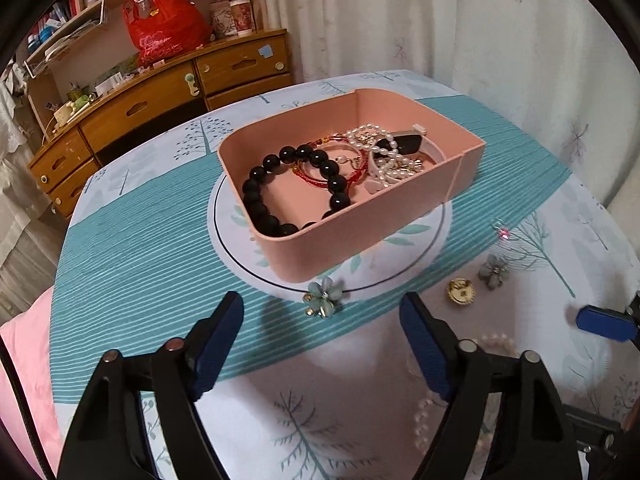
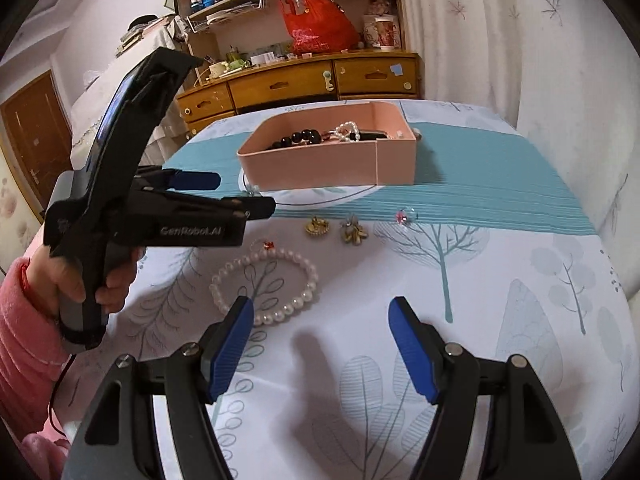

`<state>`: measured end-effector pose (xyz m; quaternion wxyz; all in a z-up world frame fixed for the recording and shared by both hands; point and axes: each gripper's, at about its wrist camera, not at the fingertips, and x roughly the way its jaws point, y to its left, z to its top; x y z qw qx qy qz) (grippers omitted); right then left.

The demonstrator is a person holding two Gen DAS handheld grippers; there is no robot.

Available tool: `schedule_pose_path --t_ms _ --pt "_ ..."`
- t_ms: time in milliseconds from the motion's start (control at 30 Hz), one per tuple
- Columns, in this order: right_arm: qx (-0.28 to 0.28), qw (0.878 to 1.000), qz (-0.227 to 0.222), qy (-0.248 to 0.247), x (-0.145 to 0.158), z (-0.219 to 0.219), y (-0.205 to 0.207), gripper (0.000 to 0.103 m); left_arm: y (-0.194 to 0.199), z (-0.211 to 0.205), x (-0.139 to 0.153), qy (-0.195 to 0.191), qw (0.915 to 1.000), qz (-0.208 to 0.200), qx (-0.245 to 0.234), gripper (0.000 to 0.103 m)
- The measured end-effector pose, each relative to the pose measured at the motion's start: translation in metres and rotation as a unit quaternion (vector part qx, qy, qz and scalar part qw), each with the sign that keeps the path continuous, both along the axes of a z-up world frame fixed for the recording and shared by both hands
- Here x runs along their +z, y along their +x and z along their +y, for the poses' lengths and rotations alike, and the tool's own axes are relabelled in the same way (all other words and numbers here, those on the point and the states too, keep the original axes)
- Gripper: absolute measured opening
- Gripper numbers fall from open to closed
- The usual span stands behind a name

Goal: Organize jewelry
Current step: 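Withdraw both tools from the box toward the pearl bracelet and brooches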

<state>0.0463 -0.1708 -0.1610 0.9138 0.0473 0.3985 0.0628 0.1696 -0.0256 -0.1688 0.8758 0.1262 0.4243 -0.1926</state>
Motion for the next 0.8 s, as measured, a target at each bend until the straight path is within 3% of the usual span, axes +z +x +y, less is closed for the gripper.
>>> schedule_pose_path --t_ms 67,233,467,567,700,800 --pt "-0.001 1.0 0.003 -0.007 -0.002 0.002 0.001 0.07 0.004 0.001 -0.004 -0.001 1.0 0.006 0.004 0.063" --pt "0.005 1.0 0.021 -0.019 -0.009 0.008 0.01 0.061 0.008 0.002 -0.008 -0.017 0.9997 0.014 -0.006 0.058" --pt "0.013 0.999 0.035 -0.02 -0.013 0.016 0.021 0.055 0.007 0.007 -0.009 -0.047 0.9987 0.01 -0.016 0.04" --pt "0.009 0.999 0.04 -0.015 -0.012 0.017 0.026 0.055 0.009 0.013 -0.009 -0.068 0.9975 0.016 -0.013 0.021" --pt "0.001 0.999 0.046 -0.024 -0.013 0.018 0.032 0.05 0.014 0.023 -0.01 -0.103 0.9942 0.03 -0.008 0.02" --pt "0.003 0.998 0.049 -0.041 -0.013 0.025 0.035 0.044 0.014 0.023 -0.01 -0.106 0.9939 0.031 -0.008 0.02"
